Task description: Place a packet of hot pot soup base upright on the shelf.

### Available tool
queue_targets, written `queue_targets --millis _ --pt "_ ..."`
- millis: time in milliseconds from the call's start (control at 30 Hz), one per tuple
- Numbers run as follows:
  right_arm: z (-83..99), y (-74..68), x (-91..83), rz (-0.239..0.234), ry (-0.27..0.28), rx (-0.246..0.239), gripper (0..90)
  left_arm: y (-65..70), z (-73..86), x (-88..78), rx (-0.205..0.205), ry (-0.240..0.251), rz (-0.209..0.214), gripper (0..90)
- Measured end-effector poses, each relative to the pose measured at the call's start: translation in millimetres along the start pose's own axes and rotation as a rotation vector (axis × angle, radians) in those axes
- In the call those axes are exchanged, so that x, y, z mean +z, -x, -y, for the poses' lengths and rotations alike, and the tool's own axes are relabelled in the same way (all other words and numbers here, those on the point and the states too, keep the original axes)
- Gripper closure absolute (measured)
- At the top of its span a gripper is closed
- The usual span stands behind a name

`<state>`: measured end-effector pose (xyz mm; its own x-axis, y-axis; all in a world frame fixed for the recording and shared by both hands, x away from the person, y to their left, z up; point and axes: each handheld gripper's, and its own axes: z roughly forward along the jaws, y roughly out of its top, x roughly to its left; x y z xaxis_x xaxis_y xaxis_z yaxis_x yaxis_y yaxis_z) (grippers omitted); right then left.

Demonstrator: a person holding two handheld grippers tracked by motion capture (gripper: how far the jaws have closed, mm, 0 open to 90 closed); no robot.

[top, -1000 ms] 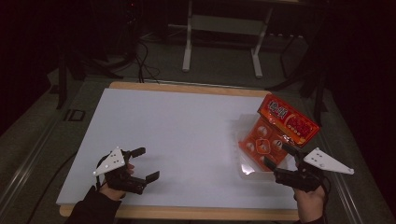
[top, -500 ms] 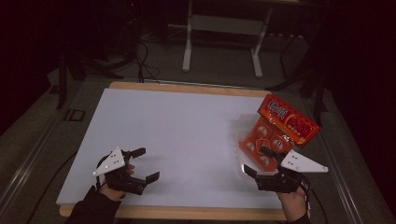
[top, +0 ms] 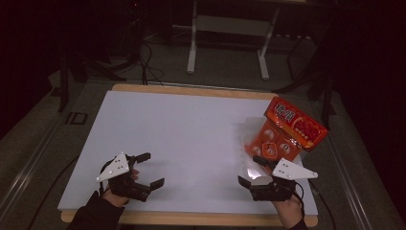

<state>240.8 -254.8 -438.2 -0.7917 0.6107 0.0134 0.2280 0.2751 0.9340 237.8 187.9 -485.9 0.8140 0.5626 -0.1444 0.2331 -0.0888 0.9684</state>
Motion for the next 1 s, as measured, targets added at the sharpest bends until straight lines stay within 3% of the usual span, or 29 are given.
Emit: queue_targets --millis 233,467,1000 --pt "8.2 -8.0 9.6 -0.038 -0.011 -0.043 14.2 -0.1 0.7 0.7 0.003 -0.002 0.009 0.0" --pt "16.6 -12.4 11.3 -0.034 -0.040 -0.062 14.2 0.5 2.1 0.7 0.008 -0.008 0.009 0.0" --pt "21.4 -11.1 10.7 -0.031 -0.034 -0.061 14.2 0.1 6.3 2.9 0.006 -0.011 0.016 0.0"
